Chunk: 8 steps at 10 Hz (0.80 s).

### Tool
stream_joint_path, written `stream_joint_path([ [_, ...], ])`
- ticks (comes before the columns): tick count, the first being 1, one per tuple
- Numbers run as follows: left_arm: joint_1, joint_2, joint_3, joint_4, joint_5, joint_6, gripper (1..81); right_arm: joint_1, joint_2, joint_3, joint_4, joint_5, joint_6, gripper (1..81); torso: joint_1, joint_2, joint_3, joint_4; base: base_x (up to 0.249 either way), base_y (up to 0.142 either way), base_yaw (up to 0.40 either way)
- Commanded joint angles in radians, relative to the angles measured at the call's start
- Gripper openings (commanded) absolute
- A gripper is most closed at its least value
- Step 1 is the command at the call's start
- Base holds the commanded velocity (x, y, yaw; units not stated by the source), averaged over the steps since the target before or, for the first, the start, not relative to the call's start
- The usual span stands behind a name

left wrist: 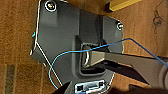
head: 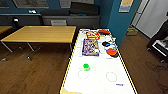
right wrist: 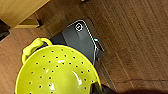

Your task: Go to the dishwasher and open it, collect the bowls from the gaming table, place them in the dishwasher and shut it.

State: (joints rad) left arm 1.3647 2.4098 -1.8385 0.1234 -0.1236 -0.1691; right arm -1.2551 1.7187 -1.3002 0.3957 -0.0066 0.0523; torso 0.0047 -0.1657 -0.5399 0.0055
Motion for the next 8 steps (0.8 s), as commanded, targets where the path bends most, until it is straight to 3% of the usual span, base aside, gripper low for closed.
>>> stream_joint_path([
  [1,-0.086,-0.225,0.228,-0.014,0.059,-0.018,81.1,-0.139,0.153,-0.073,-0.097,0.131,-0.011,1.0,0.0,0.0,0.0,0.0,0.0,0.0,0.0],
  [3,-0.157,-0.357,0.378,-0.014,0.061,-0.052,81.1,-0.149,0.212,-0.085,-0.112,0.131,-0.011,1.0,0.0,0.0,0.0,0.0,0.0,0.0,0.0],
  [6,-0.294,-0.491,0.547,-0.019,0.078,-0.104,81.1,-0.151,0.294,-0.132,-0.126,0.14,-0.02,1.0,0.0,0.0,0.0,0.0,0.0,0.0,0.0],
  [8,-0.395,-0.588,0.634,-0.027,0.119,-0.168,81.1,-0.151,0.336,-0.171,-0.135,0.139,-0.02,1.0,0.0,0.0,0.0,0.0,0.0,0.0,0.0],
])
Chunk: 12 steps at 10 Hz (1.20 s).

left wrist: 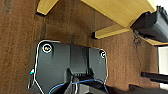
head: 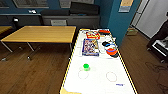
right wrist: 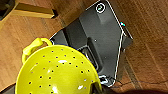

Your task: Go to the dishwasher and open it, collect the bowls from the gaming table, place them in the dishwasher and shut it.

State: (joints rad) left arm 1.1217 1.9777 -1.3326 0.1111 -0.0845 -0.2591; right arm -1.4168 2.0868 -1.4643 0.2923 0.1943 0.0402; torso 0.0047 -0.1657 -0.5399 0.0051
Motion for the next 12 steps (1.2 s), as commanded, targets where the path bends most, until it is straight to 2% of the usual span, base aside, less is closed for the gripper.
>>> stream_joint_path([
  [1,-0.191,-0.191,0.159,-0.014,0.112,-0.107,81.1,0.011,-0.034,-0.014,-0.027,-0.061,-0.005,1.0,0.0,0.0,0.0,0.0,0.0,0.0,0.0],
  [3,-0.268,-0.227,0.193,-0.016,0.153,-0.158,81.1,0.011,-0.058,-0.048,-0.022,-0.062,-0.003,1.0,0.0,0.0,0.0,0.0,0.0,0.0,0.0],
  [4,-0.331,-0.22,0.193,-0.014,0.228,-0.213,81.1,0.008,-0.054,-0.06,-0.021,-0.065,-0.005,1.0,0.0,0.0,0.0,0.0,0.0,0.0,0.0],
  [5,-0.398,-0.218,0.188,-0.014,0.264,-0.276,81.1,0.005,-0.043,-0.066,-0.021,-0.064,-0.006,1.0,0.0,0.0,0.0,0.0,0.0,0.0,0.0],
  [6,-0.483,-0.218,0.19,-0.013,0.321,-0.374,81.1,0.005,-0.035,-0.074,-0.021,-0.064,-0.005,1.0,0.0,0.0,0.0,0.0,0.0,0.0,0.0],
  [7,-0.57,-0.216,0.191,-0.014,0.368,-0.419,81.1,0.005,-0.032,-0.079,-0.022,-0.064,-0.006,1.0,0.0,0.0,0.0,0.0,0.0,0.0,0.0],
  [8,-0.683,-0.203,0.19,-0.013,0.45,-0.474,81.1,0.008,-0.026,-0.082,-0.024,-0.065,-0.006,1.0,0.0,0.0,0.0,0.0,0.0,0.0,0.0],
  [9,-0.763,-0.186,0.182,-0.013,0.505,-0.502,81.1,0.011,-0.021,-0.083,-0.024,-0.065,-0.006,1.0,0.0,0.0,0.0,0.0,0.0,0.0,0.0],
  [10,-0.843,-0.16,0.171,-0.013,0.566,-0.546,81.1,0.014,-0.015,-0.088,-0.025,-0.07,-0.006,1.0,0.0,0.0,0.0,0.0,0.0,0.0,0.0],
  [11,-0.898,-0.14,0.167,-0.013,0.604,-0.581,81.1,0.018,-0.012,-0.089,-0.027,-0.072,-0.006,1.0,0.0,0.0,0.0,0.0,0.0,0.0,0.0],
  [12,-0.943,-0.112,0.158,-0.011,0.612,-0.612,81.1,0.028,-0.012,-0.085,-0.028,-0.072,-0.006,1.0,0.0,0.0,0.0,0.0,0.0,0.0,0.0],
])
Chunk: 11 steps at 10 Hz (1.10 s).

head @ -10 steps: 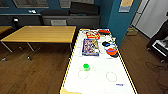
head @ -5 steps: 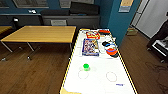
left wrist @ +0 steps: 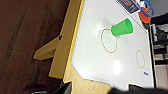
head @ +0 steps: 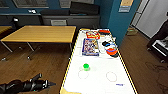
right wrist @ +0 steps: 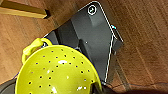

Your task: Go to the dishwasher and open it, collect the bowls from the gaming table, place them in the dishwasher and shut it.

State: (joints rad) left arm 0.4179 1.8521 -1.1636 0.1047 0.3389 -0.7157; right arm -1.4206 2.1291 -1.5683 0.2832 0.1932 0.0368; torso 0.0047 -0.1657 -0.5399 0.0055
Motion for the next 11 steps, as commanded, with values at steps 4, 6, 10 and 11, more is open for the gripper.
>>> stream_joint_path([
  [4,-0.3,0.202,-0.176,-0.007,0.19,-0.205,81.1,0.047,-0.018,0.002,-0.022,-0.08,-0.003,1.0,0.0,0.0,0.0,0.0,0.0,0.0,0.0],
  [6,-0.346,0.279,-0.196,0.006,0.238,-0.237,81.1,0.056,-0.009,0.008,-0.022,-0.087,-0.005,1.0,0.0,0.0,0.0,0.0,0.0,0.0,0.0],
  [10,-0.375,0.444,-0.329,0.0,0.242,-0.245,81.1,0.082,0.007,0.005,-0.022,-0.113,-0.003,1.0,0.001,0.001,0.0,0.0,0.0,0.0,0.0],
  [11,-0.386,0.48,-0.36,-0.002,0.249,-0.251,81.1,0.088,0.008,0.008,-0.022,-0.119,-0.003,1.0,0.001,0.001,0.0,0.0,0.0,0.0,0.0],
])
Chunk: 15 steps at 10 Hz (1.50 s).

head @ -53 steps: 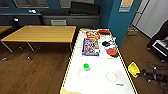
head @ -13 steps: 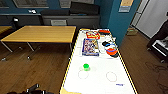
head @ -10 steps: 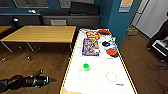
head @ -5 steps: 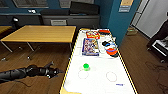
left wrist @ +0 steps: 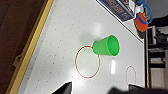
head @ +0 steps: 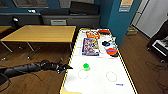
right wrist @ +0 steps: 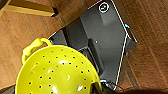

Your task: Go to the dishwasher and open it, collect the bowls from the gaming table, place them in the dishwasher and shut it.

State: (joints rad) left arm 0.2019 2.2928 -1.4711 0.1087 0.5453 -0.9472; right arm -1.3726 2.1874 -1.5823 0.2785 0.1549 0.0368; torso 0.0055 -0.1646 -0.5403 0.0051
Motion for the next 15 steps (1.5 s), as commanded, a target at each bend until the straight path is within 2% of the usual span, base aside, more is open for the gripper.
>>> stream_joint_path([
  [1,-0.18,0.077,-0.091,-0.006,0.053,-0.022,81.1,0.049,-0.05,0.022,-0.018,-0.096,-0.003,1.0,0.0,0.0,0.0,0.0,0.0,0.0,0.0],
  [7,-0.229,0.262,-0.29,0.005,0.108,-0.114,81.1,0.068,-0.035,0.022,-0.007,-0.113,-0.002,1.0,0.001,0.0,-0.001,0.0,0.0,0.0,0.0],
  [9,-0.236,0.331,-0.367,0.006,0.131,-0.116,81.1,0.072,-0.029,0.016,-0.007,-0.126,-0.002,1.0,0.001,0.001,-0.001,0.0,0.0,0.0,0.0],
  [12,-0.236,0.424,-0.44,0.058,0.168,-0.116,81.1,0.075,-0.019,0.006,-0.009,-0.129,-0.002,1.0,0.001,0.001,-0.001,0.0,0.0,0.0,0.0],
  [15,-0.238,0.504,-0.512,0.077,0.173,-0.116,81.1,0.078,-0.016,0.01,-0.012,-0.129,-0.002,1.0,0.002,0.001,-0.002,0.0,0.0,0.0,0.0],
])
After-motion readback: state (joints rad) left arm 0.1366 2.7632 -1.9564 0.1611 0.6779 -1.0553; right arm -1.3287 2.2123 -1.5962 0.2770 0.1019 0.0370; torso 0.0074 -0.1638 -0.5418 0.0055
